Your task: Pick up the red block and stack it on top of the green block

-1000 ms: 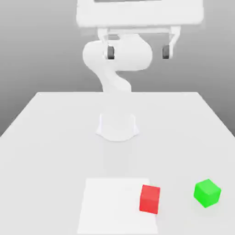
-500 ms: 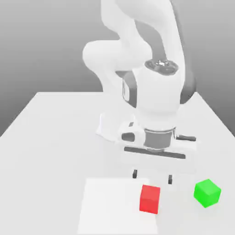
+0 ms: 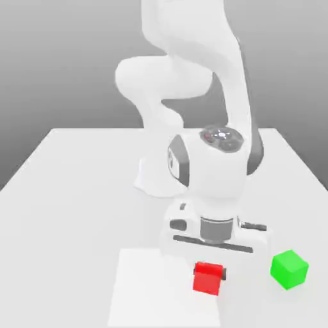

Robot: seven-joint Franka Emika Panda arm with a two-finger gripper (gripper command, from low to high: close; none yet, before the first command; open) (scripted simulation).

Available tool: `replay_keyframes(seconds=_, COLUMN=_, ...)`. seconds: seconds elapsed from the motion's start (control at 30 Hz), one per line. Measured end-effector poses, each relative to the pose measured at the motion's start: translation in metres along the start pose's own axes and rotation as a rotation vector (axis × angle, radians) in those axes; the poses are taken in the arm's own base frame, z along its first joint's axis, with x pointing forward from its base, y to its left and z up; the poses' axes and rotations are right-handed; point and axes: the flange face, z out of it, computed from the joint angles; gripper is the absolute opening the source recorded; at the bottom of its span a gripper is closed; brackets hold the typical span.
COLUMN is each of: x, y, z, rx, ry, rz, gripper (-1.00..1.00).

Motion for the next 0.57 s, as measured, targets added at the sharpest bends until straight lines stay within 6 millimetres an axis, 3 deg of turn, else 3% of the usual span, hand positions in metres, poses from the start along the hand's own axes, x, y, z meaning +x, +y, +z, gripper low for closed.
replay_keyframes(seconds=0.07, x=-0.008, y=-0.004, z=-0.019, rx=-0.001, ry=0.000, rz=-0.013, gripper=-1.00)
replay_keyframes(seconds=0.1, x=-0.025, y=-0.012, z=-0.026, rx=-0.001, ry=-0.001, rz=-0.040, gripper=-1.00)
replay_keyframes(seconds=0.27, x=-0.157, y=-0.051, z=-0.055, rx=0.000, ry=-0.001, rz=-0.233, gripper=-1.00)
replay_keyframes(seconds=0.33, x=-0.165, y=-0.055, z=-0.043, rx=0.000, ry=0.000, rz=-0.233, gripper=-1.00)
replay_keyframes(seconds=0.43, x=-0.167, y=-0.056, z=-0.009, rx=0.000, ry=0.001, rz=-0.232, gripper=-1.00)
replay_keyframes(seconds=0.47, x=-0.168, y=-0.055, z=0.000, rx=0.000, ry=0.000, rz=-0.233, gripper=1.00)
replay_keyframes(seconds=0.57, x=-0.168, y=-0.055, z=0.000, rx=0.000, ry=0.000, rz=-0.233, gripper=1.00)
